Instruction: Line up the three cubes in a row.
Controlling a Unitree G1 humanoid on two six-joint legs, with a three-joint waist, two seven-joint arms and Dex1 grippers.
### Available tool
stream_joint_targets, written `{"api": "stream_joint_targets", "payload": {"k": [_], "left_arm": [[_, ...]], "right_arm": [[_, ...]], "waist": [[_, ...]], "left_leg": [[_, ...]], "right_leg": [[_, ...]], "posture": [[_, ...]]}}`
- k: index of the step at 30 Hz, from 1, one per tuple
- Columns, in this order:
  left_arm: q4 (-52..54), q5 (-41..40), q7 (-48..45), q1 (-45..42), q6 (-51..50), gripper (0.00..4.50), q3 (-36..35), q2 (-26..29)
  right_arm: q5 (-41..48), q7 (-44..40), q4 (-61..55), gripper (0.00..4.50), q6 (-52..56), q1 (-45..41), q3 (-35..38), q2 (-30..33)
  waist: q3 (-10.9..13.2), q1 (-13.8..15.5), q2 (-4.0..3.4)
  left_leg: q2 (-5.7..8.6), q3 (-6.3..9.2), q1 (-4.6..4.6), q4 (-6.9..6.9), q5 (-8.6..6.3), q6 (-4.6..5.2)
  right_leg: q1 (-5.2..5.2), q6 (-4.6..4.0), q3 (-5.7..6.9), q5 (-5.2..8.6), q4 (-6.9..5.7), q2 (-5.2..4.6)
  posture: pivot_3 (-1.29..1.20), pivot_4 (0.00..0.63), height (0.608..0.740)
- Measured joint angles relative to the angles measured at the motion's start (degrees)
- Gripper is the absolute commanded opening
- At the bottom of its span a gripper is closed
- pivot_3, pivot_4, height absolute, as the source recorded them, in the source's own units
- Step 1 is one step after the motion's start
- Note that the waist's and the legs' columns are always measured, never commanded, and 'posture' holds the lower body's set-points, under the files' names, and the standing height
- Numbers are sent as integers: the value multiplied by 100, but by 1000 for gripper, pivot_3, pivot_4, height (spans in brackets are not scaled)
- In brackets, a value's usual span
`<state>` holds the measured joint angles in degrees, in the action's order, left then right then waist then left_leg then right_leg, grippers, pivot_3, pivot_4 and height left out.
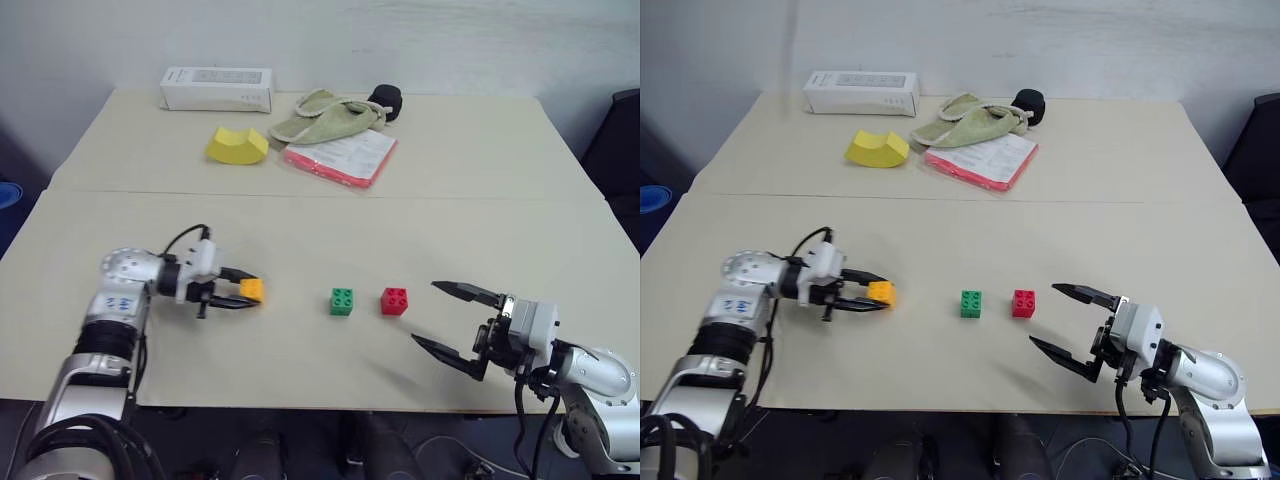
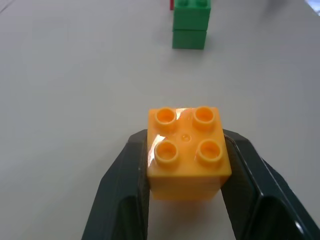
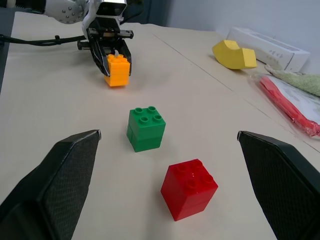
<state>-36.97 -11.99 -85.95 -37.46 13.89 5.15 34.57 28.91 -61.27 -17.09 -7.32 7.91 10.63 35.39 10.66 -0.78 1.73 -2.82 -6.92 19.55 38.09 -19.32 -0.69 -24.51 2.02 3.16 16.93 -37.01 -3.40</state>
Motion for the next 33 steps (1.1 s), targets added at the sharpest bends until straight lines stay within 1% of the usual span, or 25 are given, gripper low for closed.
{"api": "stream_joint_targets", "payload": {"k": [2,5,13,16,17,18,20,21,23,26,28,29,31,33], "left_arm": [[62,27,7,-74,-9,1506,138,-211],[23,157,64,-132,36,1506,284,-387],[-203,321,206,-254,332,1506,338,-518],[-184,290,163,-253,158,1506,331,-512],[-150,260,146,-245,47,2234,323,-505],[-81,225,117,-212,-71,2444,320,-486],[86,203,141,-86,-126,3100,276,-426],[133,178,192,-10,-101,3351,206,-359],[332,87,248,172,-82,3351,15,-54],[703,-106,226,528,-176,3351,-392,560],[1124,-252,203,1001,-309,3351,-651,924],[1379,-353,210,1374,-423,3351,-807,1155],[1725,-482,267,2246,-731,3351,-1286,1671],[1951,-615,409,2755,-1058,3351,-1724,1975]], "right_arm": [[0,44,-104,4500,0,56,4,0],[-18,114,-170,4500,7,158,4,0],[-63,261,-314,4500,19,212,-25,0],[-67,300,-314,4500,23,208,-58,0],[-67,305,-314,4500,24,204,-66,0],[-67,305,-313,4500,24,191,-77,0],[-63,272,-296,4500,24,141,-93,6],[-51,230,-273,4500,24,87,-86,38],[23,100,-208,4500,73,-56,-37,229],[227,-114,-62,4500,175,-104,322,557],[353,-375,3,4500,241,-62,471,793],[404,-588,110,4500,241,-13,572,959],[421,-1089,552,4500,212,173,955,1394],[422,-1474,975,4500,119,231,1257,1631]], "waist": [[0,4,0],[0,-5,0],[0,54,0],[0,52,0],[0,50,0],[0,46,0],[0,40,0],[0,30,0],[0,5,1],[0,-7,0],[1,-10,-2],[1,-30,-2],[2,-68,-1],[3,-65,1]], "left_leg": [[-1,-2,-1,1,0,0],[-2,-2,-4,0,1,-2],[1,-2,-7,1,3,2],[0,-2,-7,1,4,2],[0,-2,-7,1,3,2],[0,-3,-7,1,4,2],[-2,-2,-6,1,4,2],[-3,-3,-6,1,4,2],[-6,-2,-5,1,4,1],[-9,2,-6,-2,4,1],[-8,1,-6,-5,2,4],[-9,0,-5,-6,-1,8],[-10,1,-5,-8,-18,39],[-8,3,-9,-7,-22,46]], "right_leg": [[0,1,-3,0,0,3],[-1,1,-5,0,-1,7],[3,3,-6,-1,0,4],[3,3,-7,-1,-1,5],[3,3,-7,-1,-1,5],[2,3,-8,-1,-1,6],[2,3,-8,-1,-1,6],[1,3,-9,-1,-2,6],[-1,3,-10,-1,-3,7],[0,2,-6,-1,0,6],[1,1,-9,0,3,3],[1,1,-10,0,6,2],[2,1,-10,0,13,-1],[6,1,-9,0,13,-7]], "posture": [[0,150,740],[0,150,740],[0,150,740],[0,150,740],[0,150,740],[0,150,740],[0,150,740],[0,150,740],[0,150,740],[0,150,740],[0,150,740],[0,150,740],[0,150,740],[0,150,740]]}}
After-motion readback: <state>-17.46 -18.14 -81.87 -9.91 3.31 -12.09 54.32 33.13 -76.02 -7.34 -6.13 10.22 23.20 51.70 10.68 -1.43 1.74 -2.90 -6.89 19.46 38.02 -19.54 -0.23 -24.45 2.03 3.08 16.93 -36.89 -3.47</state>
